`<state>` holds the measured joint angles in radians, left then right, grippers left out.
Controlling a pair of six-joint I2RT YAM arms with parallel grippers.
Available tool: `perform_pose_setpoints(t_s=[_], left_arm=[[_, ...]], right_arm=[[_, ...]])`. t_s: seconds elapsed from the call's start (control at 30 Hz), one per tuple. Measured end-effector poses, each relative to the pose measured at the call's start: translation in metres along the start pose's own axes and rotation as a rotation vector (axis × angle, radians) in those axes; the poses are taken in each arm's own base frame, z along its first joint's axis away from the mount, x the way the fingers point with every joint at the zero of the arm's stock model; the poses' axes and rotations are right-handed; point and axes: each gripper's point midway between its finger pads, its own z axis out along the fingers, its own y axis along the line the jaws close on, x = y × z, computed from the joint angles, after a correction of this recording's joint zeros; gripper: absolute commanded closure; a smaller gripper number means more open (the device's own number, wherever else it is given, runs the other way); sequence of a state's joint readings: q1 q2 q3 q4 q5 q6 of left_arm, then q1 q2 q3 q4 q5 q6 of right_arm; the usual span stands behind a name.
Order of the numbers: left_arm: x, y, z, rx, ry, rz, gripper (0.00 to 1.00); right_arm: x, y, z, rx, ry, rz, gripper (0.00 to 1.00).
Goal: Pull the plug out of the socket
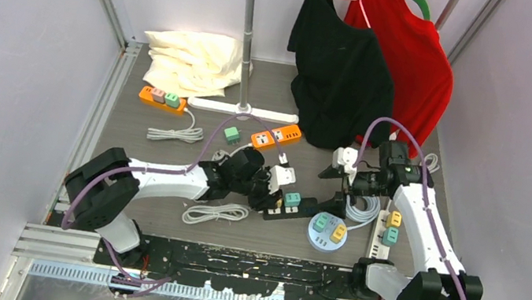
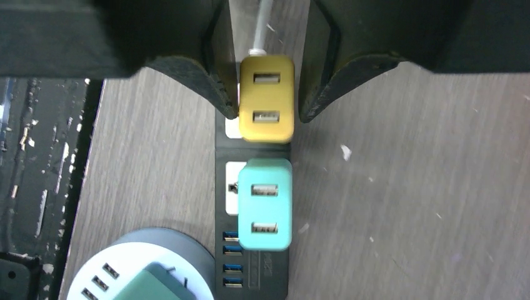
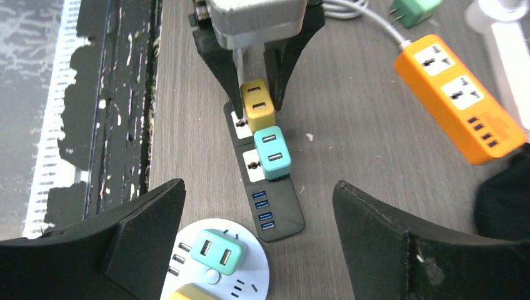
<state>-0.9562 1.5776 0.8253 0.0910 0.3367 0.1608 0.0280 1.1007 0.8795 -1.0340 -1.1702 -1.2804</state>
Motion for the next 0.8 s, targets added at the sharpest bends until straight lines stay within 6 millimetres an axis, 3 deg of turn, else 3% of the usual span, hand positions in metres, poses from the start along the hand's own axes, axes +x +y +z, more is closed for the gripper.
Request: perform_pose_setpoints(t_s=[0.07,0.27,0.43,0.6,0.8], left_arm=[[0.005,-0.003,-0.002,-0.001,-0.01,-0.008,0.4],[0.03,-0.013,-0.02,-0.025,-0.02,-0.045,0.28],[0.003,-0.011,-0.045,-0.088,-0.196,-0.014,0.0],[-0.017,-0.011,-0.068,-0.146,-0.411,0.005,0.0],[-0.009,-0.011,-0.055,-0.131,-0.417,0.014,0.04]], right_arm=[[0.009,0.002,0.008,-0.031,0.029,-0.014,0.17],[0.028,0.009,0.037,-0.099,0.115,-0.076,0.31],[0.034,-0.001,0.053,-0.106,0.154,-0.113,0.31],[0.045,-0.007,0.066,-0.108,0.202,-0.119,0.32],[0.057,-0.011,0.081,-0.112,0.257,-0.093,0.33]])
